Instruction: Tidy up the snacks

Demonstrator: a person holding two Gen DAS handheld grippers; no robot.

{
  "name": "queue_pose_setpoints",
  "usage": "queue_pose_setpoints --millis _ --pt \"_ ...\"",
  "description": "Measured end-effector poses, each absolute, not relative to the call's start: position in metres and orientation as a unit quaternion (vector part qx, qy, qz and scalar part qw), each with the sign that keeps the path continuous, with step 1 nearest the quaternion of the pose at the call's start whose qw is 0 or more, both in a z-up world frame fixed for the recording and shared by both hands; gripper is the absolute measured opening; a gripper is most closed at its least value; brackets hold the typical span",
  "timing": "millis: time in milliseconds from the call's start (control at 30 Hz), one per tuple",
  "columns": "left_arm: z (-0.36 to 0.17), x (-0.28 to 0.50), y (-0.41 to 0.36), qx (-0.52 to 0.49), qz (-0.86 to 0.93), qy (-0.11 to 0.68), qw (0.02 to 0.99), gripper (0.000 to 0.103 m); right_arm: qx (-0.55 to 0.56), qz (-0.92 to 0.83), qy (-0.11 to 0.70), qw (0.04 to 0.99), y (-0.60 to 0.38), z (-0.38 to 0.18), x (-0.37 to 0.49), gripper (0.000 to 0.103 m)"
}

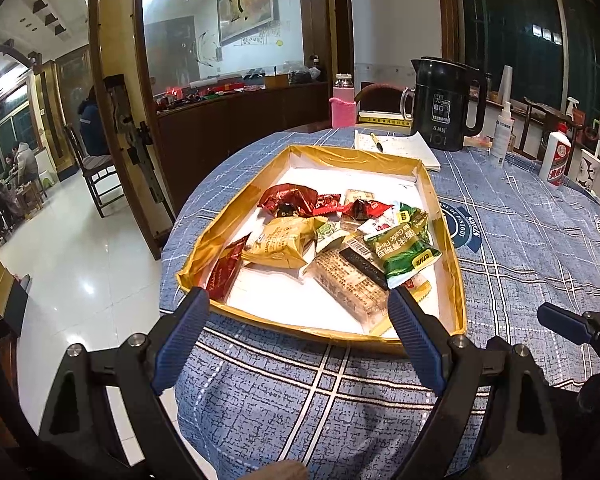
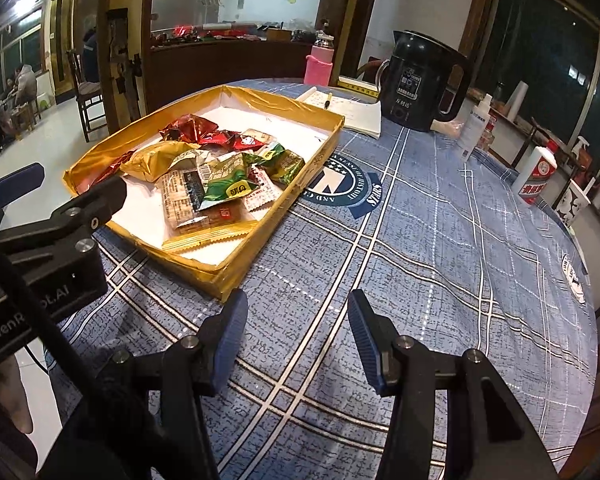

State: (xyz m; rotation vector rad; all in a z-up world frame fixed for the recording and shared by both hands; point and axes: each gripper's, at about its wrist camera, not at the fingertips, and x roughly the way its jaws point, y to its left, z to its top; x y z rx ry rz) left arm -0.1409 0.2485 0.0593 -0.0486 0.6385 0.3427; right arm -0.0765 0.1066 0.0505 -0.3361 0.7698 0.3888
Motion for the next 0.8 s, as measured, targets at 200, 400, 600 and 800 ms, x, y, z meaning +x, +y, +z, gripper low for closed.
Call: queue_pose_setpoints --millis 200,400,600,800 --pt "0.0556 -0.1398 0.2509 -0.032 0.163 0.321 0.932 0.091 -0.158 0.188 0.374 0.895 0.1089 0.0497 -0.0766 0.052" --pt "0.0532 -0.1380 0.2535 -0.040 0.161 0.328 0.930 0.091 -0.155 0.188 0.376 0.894 0.1095 0.0480 -0.0769 0.052" --pt "0.0508 -0.1368 0.2555 -0.048 0.158 0.336 0.927 0.091 -0.153 0.192 0.376 0.894 0.1105 0.0477 -0.0787 0.052" --pt "0.0491 -0.1362 0.2561 -0.052 0.159 0.341 0.925 0.091 -0.151 0.196 0.374 0.894 0.1113 0.0474 -0.0808 0.052"
